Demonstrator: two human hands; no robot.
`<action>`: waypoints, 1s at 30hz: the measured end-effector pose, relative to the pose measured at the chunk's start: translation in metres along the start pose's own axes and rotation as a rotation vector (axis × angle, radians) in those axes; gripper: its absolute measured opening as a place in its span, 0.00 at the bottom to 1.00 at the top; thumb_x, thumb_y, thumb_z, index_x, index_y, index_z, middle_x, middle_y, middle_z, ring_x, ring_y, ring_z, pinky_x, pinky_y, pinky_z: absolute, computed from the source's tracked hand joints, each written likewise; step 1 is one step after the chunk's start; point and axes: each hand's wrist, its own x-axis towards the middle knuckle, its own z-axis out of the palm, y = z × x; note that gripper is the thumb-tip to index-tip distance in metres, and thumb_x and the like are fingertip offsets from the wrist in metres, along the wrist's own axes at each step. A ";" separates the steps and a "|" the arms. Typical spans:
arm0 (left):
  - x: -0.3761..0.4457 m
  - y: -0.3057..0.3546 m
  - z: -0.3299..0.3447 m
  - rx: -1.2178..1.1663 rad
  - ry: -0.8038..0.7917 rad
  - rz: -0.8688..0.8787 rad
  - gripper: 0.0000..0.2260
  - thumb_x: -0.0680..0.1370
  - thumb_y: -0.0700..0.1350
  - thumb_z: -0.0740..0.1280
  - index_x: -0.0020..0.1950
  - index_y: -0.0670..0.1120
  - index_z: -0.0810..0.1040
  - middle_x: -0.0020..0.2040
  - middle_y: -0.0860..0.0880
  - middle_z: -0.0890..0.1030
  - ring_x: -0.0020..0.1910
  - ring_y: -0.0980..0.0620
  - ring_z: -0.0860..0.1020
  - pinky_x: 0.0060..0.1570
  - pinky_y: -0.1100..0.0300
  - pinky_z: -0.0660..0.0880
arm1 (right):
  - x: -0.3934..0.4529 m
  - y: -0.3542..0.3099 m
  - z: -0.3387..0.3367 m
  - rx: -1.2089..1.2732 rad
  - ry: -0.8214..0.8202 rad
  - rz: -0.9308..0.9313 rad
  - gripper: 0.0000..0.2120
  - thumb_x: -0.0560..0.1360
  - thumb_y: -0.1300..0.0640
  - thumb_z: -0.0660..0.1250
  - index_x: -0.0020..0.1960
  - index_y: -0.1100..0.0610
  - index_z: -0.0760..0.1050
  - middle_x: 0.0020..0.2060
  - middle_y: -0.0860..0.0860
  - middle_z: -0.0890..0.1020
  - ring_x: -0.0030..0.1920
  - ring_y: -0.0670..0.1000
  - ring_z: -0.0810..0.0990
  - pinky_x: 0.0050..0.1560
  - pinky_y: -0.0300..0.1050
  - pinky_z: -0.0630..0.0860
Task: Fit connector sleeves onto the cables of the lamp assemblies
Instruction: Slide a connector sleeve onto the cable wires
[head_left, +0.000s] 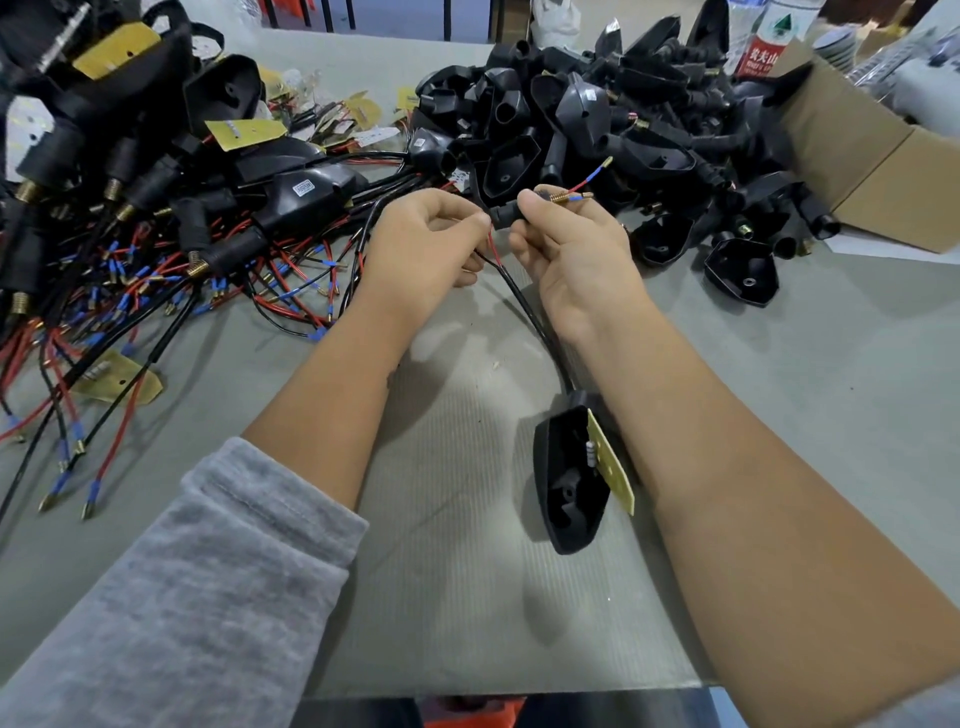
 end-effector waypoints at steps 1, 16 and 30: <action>0.000 0.000 0.000 0.007 -0.012 -0.011 0.04 0.78 0.40 0.68 0.51 0.41 0.79 0.37 0.48 0.82 0.33 0.55 0.78 0.39 0.61 0.79 | 0.000 0.000 0.000 0.013 0.009 -0.001 0.06 0.76 0.69 0.67 0.45 0.61 0.73 0.33 0.52 0.76 0.30 0.46 0.77 0.35 0.37 0.78; 0.005 -0.009 0.000 0.197 0.047 0.109 0.08 0.73 0.40 0.72 0.41 0.55 0.80 0.34 0.58 0.81 0.33 0.66 0.78 0.40 0.69 0.74 | -0.001 0.000 0.001 -0.071 -0.017 -0.027 0.04 0.78 0.65 0.66 0.45 0.60 0.74 0.36 0.54 0.77 0.32 0.46 0.75 0.36 0.37 0.78; -0.001 -0.005 0.000 0.255 -0.012 0.211 0.04 0.76 0.39 0.67 0.44 0.45 0.81 0.35 0.48 0.82 0.38 0.47 0.80 0.45 0.54 0.77 | -0.001 -0.002 0.001 -0.207 0.005 0.008 0.06 0.80 0.57 0.65 0.50 0.61 0.74 0.32 0.50 0.73 0.29 0.46 0.73 0.31 0.38 0.73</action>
